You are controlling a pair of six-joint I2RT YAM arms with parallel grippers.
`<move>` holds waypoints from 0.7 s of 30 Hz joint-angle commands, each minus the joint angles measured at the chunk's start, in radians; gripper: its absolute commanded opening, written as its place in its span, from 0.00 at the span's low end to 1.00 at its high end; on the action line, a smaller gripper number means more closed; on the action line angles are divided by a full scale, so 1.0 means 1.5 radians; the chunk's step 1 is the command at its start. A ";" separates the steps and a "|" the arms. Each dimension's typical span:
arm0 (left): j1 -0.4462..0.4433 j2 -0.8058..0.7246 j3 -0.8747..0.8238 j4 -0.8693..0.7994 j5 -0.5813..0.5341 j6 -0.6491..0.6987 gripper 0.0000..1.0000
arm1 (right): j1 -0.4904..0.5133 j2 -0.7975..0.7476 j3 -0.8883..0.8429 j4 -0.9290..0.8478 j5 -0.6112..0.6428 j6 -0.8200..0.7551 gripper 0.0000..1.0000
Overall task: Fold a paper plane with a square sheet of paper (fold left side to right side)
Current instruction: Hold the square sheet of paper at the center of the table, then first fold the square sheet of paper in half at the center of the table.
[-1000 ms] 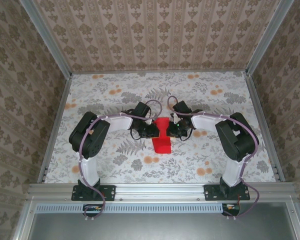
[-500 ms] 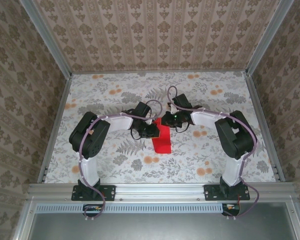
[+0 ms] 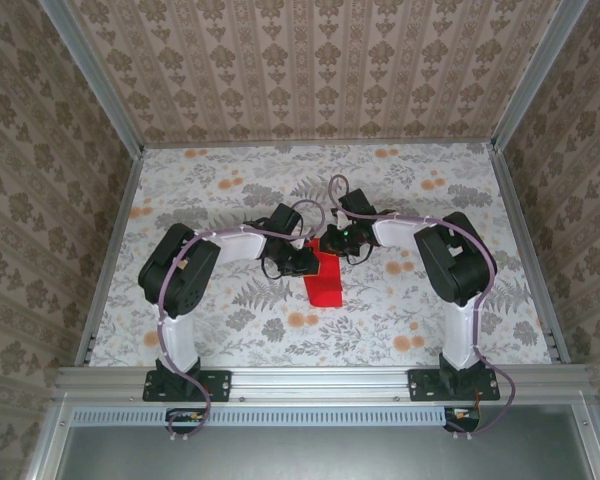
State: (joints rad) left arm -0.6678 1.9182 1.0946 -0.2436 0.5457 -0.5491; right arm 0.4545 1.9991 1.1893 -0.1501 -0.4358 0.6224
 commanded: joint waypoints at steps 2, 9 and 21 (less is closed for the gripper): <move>-0.009 0.014 0.001 -0.050 -0.021 0.006 0.15 | 0.003 0.028 0.030 -0.059 0.035 -0.023 0.13; -0.014 -0.008 -0.013 -0.053 -0.013 0.014 0.15 | 0.001 0.045 0.038 -0.106 0.063 -0.020 0.13; -0.038 -0.068 -0.067 -0.053 0.005 0.018 0.15 | -0.005 0.051 0.039 -0.124 0.076 -0.014 0.13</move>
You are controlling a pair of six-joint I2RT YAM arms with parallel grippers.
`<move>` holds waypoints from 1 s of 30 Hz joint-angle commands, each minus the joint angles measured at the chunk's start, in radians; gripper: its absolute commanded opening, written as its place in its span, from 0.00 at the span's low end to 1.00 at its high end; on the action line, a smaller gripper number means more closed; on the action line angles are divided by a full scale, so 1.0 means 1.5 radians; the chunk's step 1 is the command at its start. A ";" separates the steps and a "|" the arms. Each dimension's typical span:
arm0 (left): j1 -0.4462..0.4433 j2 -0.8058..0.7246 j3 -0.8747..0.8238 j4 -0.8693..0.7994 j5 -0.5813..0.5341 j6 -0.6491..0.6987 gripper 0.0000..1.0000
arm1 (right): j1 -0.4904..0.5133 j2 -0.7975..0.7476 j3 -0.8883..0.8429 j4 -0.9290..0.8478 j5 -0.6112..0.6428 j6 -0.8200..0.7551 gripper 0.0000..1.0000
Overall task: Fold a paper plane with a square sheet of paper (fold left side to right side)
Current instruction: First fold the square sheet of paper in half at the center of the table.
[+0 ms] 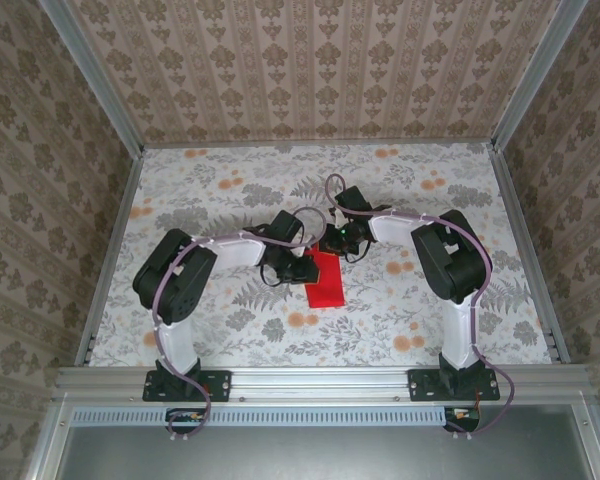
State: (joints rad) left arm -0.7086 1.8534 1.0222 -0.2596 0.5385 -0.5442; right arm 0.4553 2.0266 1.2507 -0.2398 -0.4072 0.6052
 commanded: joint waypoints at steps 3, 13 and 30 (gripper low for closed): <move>-0.017 -0.038 -0.036 -0.040 0.008 0.010 0.15 | -0.005 0.033 -0.002 -0.066 0.059 -0.003 0.12; -0.043 -0.086 -0.108 0.001 0.020 -0.028 0.15 | -0.005 0.035 0.001 -0.073 0.062 -0.006 0.12; -0.053 -0.141 -0.105 -0.023 0.034 -0.019 0.16 | -0.005 0.036 0.002 -0.078 0.058 -0.011 0.12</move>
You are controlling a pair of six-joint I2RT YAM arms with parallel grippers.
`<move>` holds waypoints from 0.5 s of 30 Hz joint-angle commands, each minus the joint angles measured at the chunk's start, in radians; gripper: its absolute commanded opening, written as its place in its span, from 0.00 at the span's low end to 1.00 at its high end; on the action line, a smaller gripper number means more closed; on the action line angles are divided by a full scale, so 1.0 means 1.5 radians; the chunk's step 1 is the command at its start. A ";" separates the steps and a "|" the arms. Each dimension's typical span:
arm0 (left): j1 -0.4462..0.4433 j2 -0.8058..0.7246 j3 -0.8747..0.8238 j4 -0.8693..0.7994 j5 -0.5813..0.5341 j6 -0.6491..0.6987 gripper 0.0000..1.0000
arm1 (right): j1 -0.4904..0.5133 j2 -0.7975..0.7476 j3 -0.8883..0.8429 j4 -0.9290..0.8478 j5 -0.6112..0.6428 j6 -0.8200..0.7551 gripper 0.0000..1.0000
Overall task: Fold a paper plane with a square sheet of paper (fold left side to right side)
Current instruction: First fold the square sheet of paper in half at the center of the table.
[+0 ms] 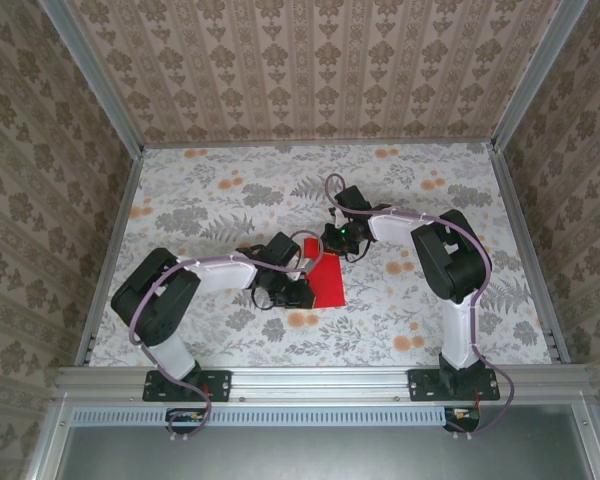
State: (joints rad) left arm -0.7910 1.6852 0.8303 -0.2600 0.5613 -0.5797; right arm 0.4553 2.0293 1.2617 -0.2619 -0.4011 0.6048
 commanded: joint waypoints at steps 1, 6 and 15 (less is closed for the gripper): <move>0.005 -0.036 0.033 -0.027 0.021 0.009 0.16 | -0.006 0.034 -0.006 -0.063 0.054 -0.012 0.12; 0.030 -0.052 0.083 -0.047 0.018 0.033 0.17 | -0.006 0.031 -0.006 -0.065 0.054 -0.014 0.12; 0.040 0.030 0.079 0.004 0.035 0.039 0.17 | -0.005 0.035 0.000 -0.066 0.053 -0.013 0.12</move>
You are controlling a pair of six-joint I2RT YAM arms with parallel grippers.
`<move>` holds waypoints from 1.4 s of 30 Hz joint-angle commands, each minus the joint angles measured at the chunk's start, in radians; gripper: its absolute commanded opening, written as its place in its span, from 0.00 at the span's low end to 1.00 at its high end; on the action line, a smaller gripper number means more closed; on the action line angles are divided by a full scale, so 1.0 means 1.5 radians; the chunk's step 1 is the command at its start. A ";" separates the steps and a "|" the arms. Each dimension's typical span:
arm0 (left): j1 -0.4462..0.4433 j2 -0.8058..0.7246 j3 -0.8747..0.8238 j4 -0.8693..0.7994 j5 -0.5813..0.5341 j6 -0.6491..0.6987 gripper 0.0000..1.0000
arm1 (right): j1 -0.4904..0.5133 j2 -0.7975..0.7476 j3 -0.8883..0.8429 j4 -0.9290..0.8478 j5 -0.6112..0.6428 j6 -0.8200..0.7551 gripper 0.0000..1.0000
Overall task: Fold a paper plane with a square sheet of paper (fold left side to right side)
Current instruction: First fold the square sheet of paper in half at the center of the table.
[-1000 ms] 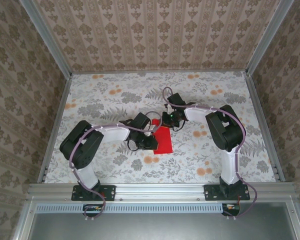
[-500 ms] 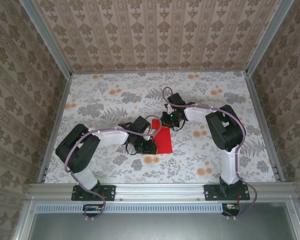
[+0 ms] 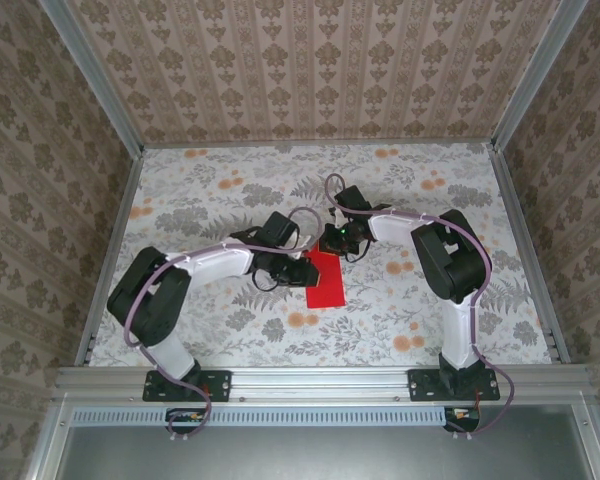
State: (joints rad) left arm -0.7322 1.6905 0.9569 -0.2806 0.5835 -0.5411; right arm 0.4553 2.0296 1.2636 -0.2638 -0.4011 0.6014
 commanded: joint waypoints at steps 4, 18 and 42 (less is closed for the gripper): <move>0.001 0.052 -0.012 0.035 0.025 0.012 0.16 | -0.006 0.038 0.002 -0.068 0.053 -0.011 0.12; -0.024 0.055 -0.085 0.037 0.019 0.000 0.16 | -0.006 0.037 0.005 -0.079 0.059 -0.018 0.12; 0.019 -0.069 -0.076 0.025 0.063 -0.004 0.15 | -0.006 0.037 0.007 -0.083 0.059 -0.020 0.12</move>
State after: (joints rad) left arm -0.7399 1.6150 0.7853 -0.2153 0.6506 -0.5568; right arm 0.4553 2.0342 1.2819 -0.3035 -0.3977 0.5892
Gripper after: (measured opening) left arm 0.153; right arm 0.124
